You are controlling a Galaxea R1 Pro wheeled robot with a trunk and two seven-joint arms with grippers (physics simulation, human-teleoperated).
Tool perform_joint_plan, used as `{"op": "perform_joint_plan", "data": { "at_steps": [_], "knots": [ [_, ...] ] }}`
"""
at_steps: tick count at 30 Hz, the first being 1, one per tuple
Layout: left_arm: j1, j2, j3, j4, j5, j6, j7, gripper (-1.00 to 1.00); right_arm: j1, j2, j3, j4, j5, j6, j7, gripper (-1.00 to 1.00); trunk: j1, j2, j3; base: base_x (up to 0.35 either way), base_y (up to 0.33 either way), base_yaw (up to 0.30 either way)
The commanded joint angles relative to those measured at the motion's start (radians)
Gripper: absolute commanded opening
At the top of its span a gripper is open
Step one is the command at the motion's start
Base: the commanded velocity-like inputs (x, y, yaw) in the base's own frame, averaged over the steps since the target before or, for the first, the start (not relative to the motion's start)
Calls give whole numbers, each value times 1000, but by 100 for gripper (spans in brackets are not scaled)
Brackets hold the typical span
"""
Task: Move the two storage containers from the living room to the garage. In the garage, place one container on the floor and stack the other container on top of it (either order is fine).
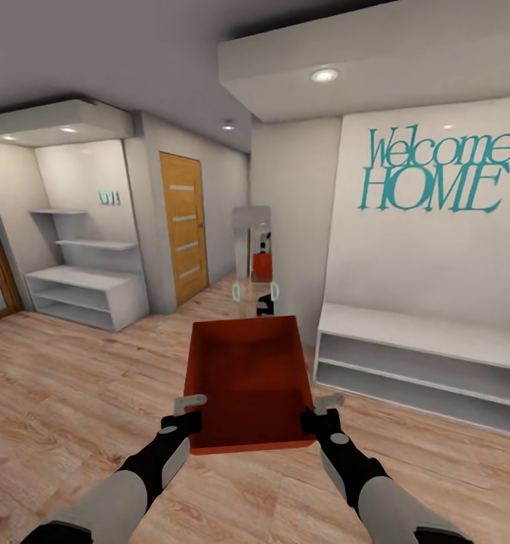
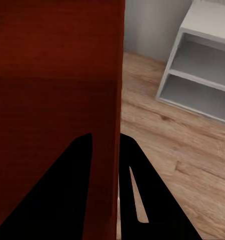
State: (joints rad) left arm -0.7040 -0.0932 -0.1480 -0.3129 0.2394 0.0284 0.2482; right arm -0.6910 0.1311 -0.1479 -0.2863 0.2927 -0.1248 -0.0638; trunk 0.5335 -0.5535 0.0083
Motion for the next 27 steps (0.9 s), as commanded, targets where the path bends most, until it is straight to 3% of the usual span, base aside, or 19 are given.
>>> {"op": "perform_joint_plan", "data": {
  "at_steps": [1, 27],
  "knots": [
    [0, 3, 70, 0, 4, 4, 65, -100, -1, 1, -24, -2, -79, -16, 2, -100, 1, 0, 0, 322, 0, 299],
    [0, 3, 70, 0, 4, 4, 65, -100, -1, 1, -24, -2, -79, -16, 2, -100, 1, 0, 0, 322, 0, 300]
  ]
}}
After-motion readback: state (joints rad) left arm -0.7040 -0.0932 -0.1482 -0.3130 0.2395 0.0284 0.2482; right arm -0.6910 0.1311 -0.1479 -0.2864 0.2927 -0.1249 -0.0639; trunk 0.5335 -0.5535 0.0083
